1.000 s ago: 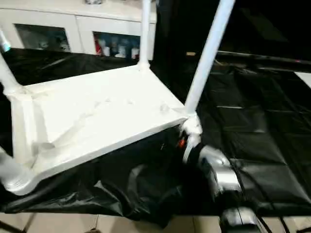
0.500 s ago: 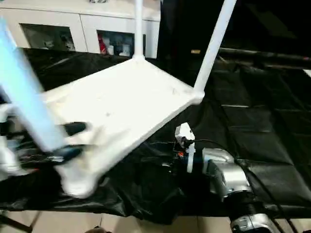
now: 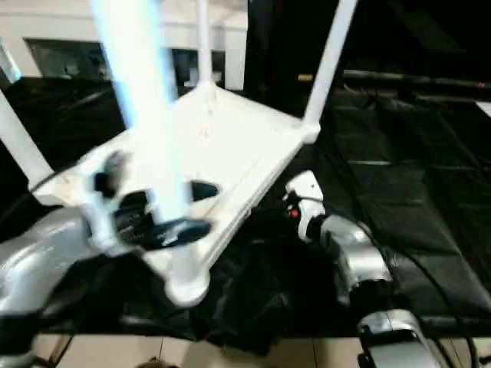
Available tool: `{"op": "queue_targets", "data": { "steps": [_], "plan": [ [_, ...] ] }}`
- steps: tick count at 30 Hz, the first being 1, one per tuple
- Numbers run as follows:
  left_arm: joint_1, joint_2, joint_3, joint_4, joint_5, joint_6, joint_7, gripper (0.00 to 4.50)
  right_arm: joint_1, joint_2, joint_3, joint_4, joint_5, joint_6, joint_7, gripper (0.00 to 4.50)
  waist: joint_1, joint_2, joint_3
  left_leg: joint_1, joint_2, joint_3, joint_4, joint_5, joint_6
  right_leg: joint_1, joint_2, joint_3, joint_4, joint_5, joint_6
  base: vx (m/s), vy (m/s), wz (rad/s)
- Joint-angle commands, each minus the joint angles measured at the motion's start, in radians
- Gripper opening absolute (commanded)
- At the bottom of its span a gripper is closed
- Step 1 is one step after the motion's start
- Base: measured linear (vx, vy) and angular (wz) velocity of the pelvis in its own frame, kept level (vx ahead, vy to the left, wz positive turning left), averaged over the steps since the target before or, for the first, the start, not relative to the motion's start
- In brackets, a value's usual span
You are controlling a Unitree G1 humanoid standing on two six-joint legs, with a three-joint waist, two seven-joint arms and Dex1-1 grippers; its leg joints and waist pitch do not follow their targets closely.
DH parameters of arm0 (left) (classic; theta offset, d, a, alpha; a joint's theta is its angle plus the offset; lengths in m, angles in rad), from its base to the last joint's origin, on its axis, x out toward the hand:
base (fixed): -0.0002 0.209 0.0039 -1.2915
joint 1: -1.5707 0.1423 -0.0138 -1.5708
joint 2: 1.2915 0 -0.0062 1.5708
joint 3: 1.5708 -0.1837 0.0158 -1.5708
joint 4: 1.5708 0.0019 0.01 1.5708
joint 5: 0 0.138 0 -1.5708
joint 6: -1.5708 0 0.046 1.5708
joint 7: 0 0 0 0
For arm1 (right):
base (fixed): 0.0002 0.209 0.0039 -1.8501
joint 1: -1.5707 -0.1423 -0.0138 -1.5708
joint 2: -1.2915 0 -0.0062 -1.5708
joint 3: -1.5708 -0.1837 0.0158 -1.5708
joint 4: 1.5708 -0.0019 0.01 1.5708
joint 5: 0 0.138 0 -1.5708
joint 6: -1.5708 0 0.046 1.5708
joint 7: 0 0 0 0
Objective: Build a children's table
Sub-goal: Rotate table base
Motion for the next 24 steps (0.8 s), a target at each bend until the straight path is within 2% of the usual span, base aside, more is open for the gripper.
{"op": "queue_targets", "data": {
  "steps": [1,3,4,11,14,16,19,20,22,23,24],
  "plan": [
    [-0.028,-0.019,-0.035,0.024,0.028,-0.024,0.004,4.44,-0.036,0.017,0.012,0.043,-0.030,-0.041,-0.028,3.67,-0.006,0.011,-0.068,0.011,0.058,-0.036,-0.072,-0.188,-0.023,0.040,-0.077,0.057,-0.073,-0.184,-0.225,0.000,0.000,0.00],
    [-0.041,-0.034,-0.051,0.035,0.037,-0.038,0.002,4.44,-0.050,0.033,0.014,0.070,-0.037,-0.057,-0.039,3.67,-0.014,0.012,-0.069,0.008,0.059,-0.037,-0.071,-0.187,-0.019,0.045,-0.076,0.057,-0.071,-0.170,-0.232,0.000,0.000,0.00],
    [-0.062,-0.060,-0.085,0.049,0.052,-0.057,-0.005,4.44,-0.071,0.061,0.022,0.101,-0.043,-0.073,-0.047,3.67,-0.021,0.011,-0.069,0.008,0.060,-0.035,-0.071,-0.185,-0.012,0.042,-0.076,0.058,-0.072,-0.159,-0.241,0.000,0.000,0.00],
    [-0.126,-0.146,-0.165,0.104,0.100,-0.114,-0.007,4.44,-0.123,0.120,0.031,0.178,-0.068,-0.106,-0.061,3.67,-0.036,0.006,-0.069,0.004,0.060,-0.035,-0.067,-0.173,0.011,0.048,-0.079,0.057,-0.069,-0.141,-0.266,0.000,0.000,0.00],
    [-0.137,-0.166,-0.177,0.117,0.118,-0.132,0.003,4.44,-0.129,0.126,0.032,0.189,-0.072,-0.114,-0.062,3.67,-0.038,0.008,-0.069,0.005,0.061,-0.035,-0.066,-0.178,0.021,0.048,-0.079,0.057,-0.072,-0.152,-0.266,0.000,0.000,0.00],
    [-0.160,-0.197,-0.186,0.160,0.149,-0.170,0.024,4.44,-0.137,0.132,0.030,0.210,-0.080,-0.130,-0.062,3.67,-0.039,0.014,-0.070,0.005,0.061,-0.035,-0.064,-0.169,0.026,0.047,-0.079,0.057,-0.069,-0.132,-0.273,0.000,0.000,0.00],
    [-0.194,-0.220,-0.203,0.234,0.218,-0.229,0.064,4.44,-0.143,0.135,0.028,0.226,-0.090,-0.151,-0.076,3.67,-0.039,0.017,-0.070,0.006,0.062,-0.036,-0.065,-0.180,0.027,0.048,-0.078,0.056,-0.070,-0.121,-0.276,0.000,0.000,0.00],
    [-0.211,-0.223,-0.209,0.285,0.268,-0.269,0.094,4.44,-0.147,0.133,0.022,0.237,-0.099,-0.167,-0.099,3.67,-0.040,0.014,-0.071,0.005,0.063,-0.036,-0.066,-0.182,0.029,0.048,-0.078,0.056,-0.070,-0.118,-0.277,0.000,0.000,0.00],
    [-0.240,-0.217,-0.207,0.375,0.345,-0.322,0.164,4.44,-0.157,0.121,0.010,0.259,-0.115,-0.186,-0.159,3.67,-0.041,0.020,-0.071,0.007,0.062,-0.037,-0.065,-0.189,0.029,0.047,-0.078,0.055,-0.070,-0.116,-0.279,0.000,0.000,0.00],
    [-0.240,-0.217,-0.207,0.375,0.345,-0.322,0.164,4.44,-0.157,0.121,0.010,0.259,-0.115,-0.186,-0.159,3.67,-0.041,0.019,-0.070,0.009,0.061,-0.037,-0.065,-0.196,0.027,0.045,-0.077,0.054,-0.074,-0.127,-0.275,0.000,0.000,0.00],
    [-0.259,-0.195,-0.211,0.442,0.413,-0.372,0.221,4.44,-0.165,0.109,-0.004,0.271,-0.119,-0.193,-0.202,3.67,-0.042,0.017,-0.070,0.009,0.061,-0.038,-0.066,-0.209,0.023,0.046,-0.076,0.054,-0.075,-0.146,-0.266,0.000,0.000,0.00]
  ]
}}
